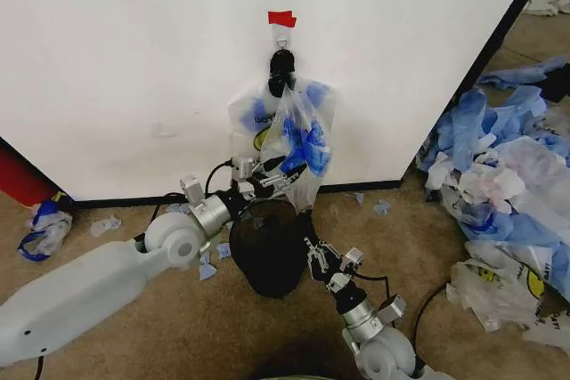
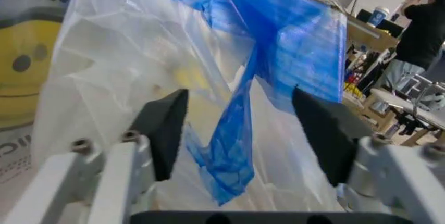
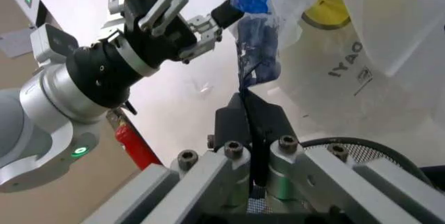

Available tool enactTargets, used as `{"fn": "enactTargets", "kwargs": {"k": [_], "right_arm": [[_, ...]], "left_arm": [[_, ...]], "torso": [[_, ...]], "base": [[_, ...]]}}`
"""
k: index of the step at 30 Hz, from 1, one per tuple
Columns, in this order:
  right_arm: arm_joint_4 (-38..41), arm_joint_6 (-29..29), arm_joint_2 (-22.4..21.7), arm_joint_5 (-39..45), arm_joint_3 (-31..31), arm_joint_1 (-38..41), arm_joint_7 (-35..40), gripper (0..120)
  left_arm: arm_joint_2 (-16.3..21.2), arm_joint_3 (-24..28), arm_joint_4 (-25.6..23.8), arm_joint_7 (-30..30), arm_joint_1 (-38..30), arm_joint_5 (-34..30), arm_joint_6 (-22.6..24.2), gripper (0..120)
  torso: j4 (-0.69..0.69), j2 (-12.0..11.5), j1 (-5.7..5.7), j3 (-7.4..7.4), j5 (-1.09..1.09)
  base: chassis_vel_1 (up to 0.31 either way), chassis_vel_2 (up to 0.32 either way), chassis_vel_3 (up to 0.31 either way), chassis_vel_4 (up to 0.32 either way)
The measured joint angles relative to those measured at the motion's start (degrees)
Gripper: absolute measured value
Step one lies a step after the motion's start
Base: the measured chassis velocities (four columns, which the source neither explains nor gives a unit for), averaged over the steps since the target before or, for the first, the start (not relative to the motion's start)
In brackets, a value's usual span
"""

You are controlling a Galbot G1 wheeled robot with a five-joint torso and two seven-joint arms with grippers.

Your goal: Pick up the garbage bag from the wall and place it over the trash bin.

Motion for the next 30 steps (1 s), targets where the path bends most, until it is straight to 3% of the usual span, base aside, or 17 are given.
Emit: {"fn": "enactTargets", "kwargs": {"k": [7,16,30], "right_arm": [[0.1,0.1,0.0,-0.1,0.3,-0.2,0.0,0],[0.4,0.2,0.0,-0.4,0.4,-0.7,0.0,0],[0.6,0.2,0.0,-0.5,0.4,-0.8,0.1,0]], "left_arm": [[-0.6,0.9,0.3,-0.1,-0.4,0.0,-0.2,37],[-0.5,0.3,-0.3,-0.6,0.9,0.0,-0.7,1],[2.2,-7.6,-4.3,-1.7,5.9,0.0,-0.9,0]], "torso": [[0.00,0.0,0.00,0.00,0.00],[0.00,0.0,0.00,0.00,-0.01],[0.00,0.0,0.00,0.00,-0.01]], "base": [[0.000,0.000,0.000,0.000],[0.000,0.000,0.000,0.000],[0.000,0.000,0.000,0.000]]}}
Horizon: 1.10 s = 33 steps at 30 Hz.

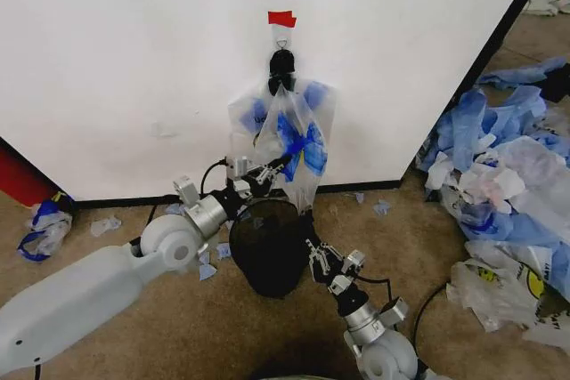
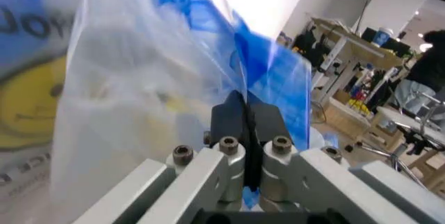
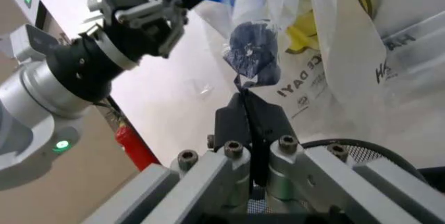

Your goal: Pick up the garbage bag from the wall and place it over the trash bin.

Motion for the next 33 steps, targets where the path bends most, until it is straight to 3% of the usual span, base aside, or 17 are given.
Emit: {"fn": "enactTargets", "kwargs": {"k": [9,23,33], "right_arm": [[0.0,0.0,0.0,0.1,-0.3,0.3,0.2,0],[-0.5,0.0,0.5,0.2,-2.1,1.6,0.4,0],[0.2,0.0,0.3,0.1,-1.1,0.4,0.4,0]], "left_arm": [[2.1,-8.1,-2.4,-0.3,4.2,-0.3,0.0,0],[6.7,-24.2,-9.4,-1.3,20.7,0.8,0.2,0],[5.3,-26.2,-11.8,-3.7,22.6,2.1,0.1,0]], "torso": [[-0.01,0.0,0.00,0.00,-0.01],[0.01,0.0,0.00,-0.01,0.01],[0.00,0.0,0.00,0.00,0.00]], "base": [[0.000,0.000,0.000,0.000],[0.000,0.000,0.000,0.000],[0.000,0.000,0.000,0.000]]}}
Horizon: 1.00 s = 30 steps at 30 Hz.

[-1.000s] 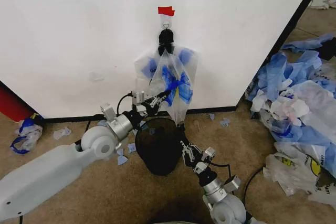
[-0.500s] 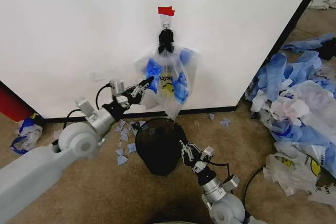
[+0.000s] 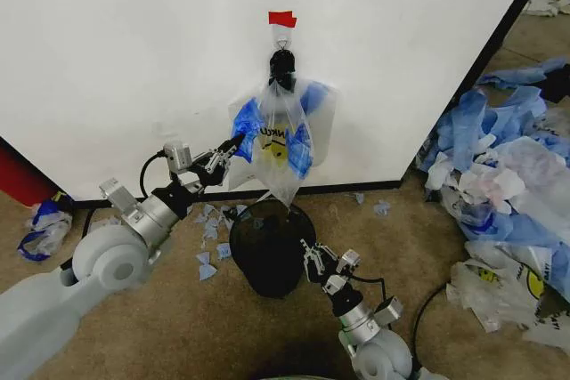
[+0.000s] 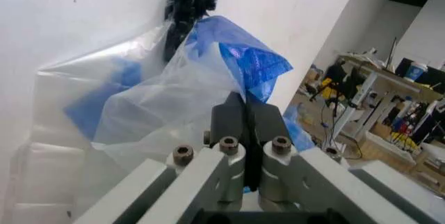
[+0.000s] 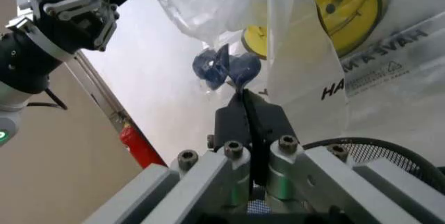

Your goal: Pick up the garbage bag from the wall and place it over the trash bin.

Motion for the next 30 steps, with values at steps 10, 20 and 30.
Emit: {"fn": "enactTargets", "kwargs": {"k": [10,20,30], "right_arm": [[0.3,0.1,-0.2,-0.2,0.7,-0.6,0.1,0],[0.7,0.2,-0.5,-0.5,1.4,-1.2,0.5,0],[1.6,0.2,-1.1,-0.8,2.1,-1.6,1.0,0]], "left_arm": [[-2.0,-1.1,-1.0,-2.0,1.2,1.8,-0.2,0],[-3.2,-1.9,-0.3,-4.4,2.7,5.3,-0.3,0],[-3.8,-2.6,-0.3,-5.3,4.2,6.2,-0.3,0]], "torso": [[0.01,0.0,0.00,0.00,0.00],[0.01,0.0,0.00,0.00,0.00],[0.01,0.0,0.00,0.00,0.00]], "base": [[0.000,0.000,0.000,0.000],[0.000,0.000,0.000,0.000],[0.000,0.000,0.000,0.000]]}}
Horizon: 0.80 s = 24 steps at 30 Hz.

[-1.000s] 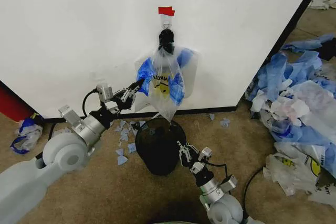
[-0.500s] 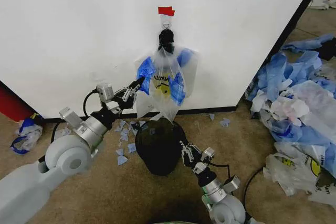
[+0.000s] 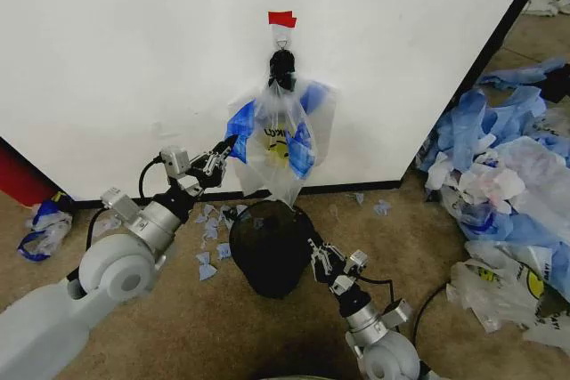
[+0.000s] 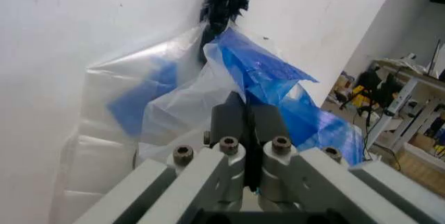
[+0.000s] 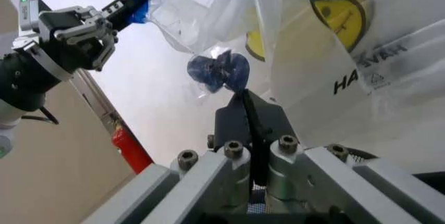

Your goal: Pick up the garbage bag from the wall and place it over the trash bin.

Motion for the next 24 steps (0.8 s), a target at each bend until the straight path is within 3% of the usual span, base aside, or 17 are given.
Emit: {"fn": "enactTargets", "kwargs": {"k": [11,14,16,24], "right_arm": [[1.6,-0.6,-1.2,-2.4,1.0,-0.1,1.2,0],[2.8,-1.0,-1.9,-2.8,1.7,-0.5,1.3,12],[3.0,-1.0,-2.1,-2.9,1.9,-0.6,1.4,13],[6.1,-1.8,-4.7,-6.6,5.4,-2.8,2.0,46]], "left_arm": [[-1.0,0.4,0.1,0.0,0.6,0.7,0.1,0],[-1.2,0.6,0.5,0.0,0.6,0.9,0.1,0],[-1.3,0.7,0.6,0.0,0.6,1.0,0.1,0],[-1.7,0.9,1.2,0.1,1.0,1.4,0.1,0]], "torso": [[0.00,0.0,0.00,0.00,0.00],[0.00,0.0,0.00,0.00,0.00],[0.00,0.0,0.00,0.00,0.00],[0.00,0.0,0.00,0.00,0.00]], "base": [[0.000,0.000,0.000,0.000],[0.000,0.000,0.000,0.000],[0.000,0.000,0.000,0.000],[0.000,0.000,0.000,0.000]]}}
